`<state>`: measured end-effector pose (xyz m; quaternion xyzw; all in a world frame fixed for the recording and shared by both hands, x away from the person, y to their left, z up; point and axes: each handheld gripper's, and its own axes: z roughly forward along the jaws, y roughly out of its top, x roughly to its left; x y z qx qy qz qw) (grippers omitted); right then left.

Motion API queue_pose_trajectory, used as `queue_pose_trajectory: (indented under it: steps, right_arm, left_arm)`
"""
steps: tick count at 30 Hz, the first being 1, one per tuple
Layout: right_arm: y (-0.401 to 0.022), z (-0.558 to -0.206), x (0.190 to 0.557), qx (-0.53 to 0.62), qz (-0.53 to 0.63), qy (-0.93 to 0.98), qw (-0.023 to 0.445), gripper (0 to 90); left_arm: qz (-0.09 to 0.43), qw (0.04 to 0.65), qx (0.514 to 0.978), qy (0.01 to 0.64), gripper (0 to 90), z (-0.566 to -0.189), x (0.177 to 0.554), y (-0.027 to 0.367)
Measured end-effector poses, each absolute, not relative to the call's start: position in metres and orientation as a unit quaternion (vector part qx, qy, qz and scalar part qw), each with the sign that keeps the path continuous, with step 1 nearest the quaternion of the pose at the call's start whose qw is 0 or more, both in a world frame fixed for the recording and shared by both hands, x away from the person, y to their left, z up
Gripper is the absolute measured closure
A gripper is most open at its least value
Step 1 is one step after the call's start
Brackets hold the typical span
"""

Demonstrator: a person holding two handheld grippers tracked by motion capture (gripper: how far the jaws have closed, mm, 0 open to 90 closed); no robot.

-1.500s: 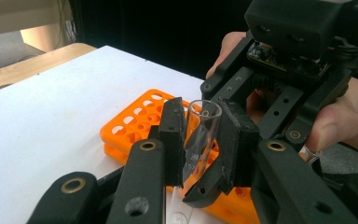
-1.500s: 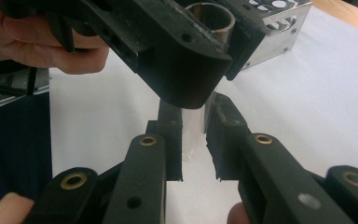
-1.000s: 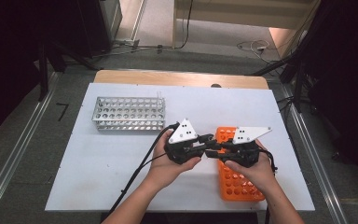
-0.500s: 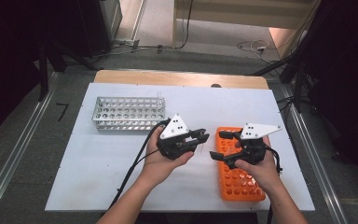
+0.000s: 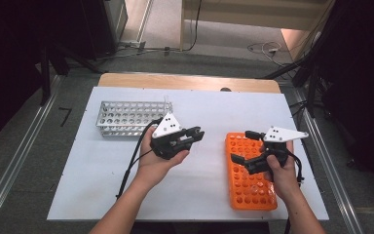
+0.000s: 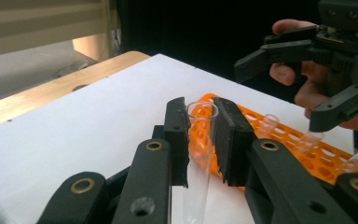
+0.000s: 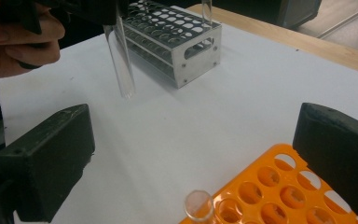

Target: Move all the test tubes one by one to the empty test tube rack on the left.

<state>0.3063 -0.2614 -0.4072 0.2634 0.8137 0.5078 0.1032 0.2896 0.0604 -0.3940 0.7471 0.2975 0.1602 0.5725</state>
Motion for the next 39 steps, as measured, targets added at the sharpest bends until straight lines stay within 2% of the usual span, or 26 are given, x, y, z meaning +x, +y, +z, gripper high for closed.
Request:
queue_pose_trajectory:
  steps: [22,39]
  right_arm:
    - [-0.306,-0.408,0.312,0.314,0.520,0.783,0.136,0.0]
    - [-0.326,-0.419,0.315,0.342,0.517,0.770,0.147,0.0]
  left_arm:
    - [0.229,0.564,0.709,0.356,75.0,-0.381,0.320,0.128]
    - [0.268,0.559,0.678,0.395,75.0,-0.383,0.363,0.147]
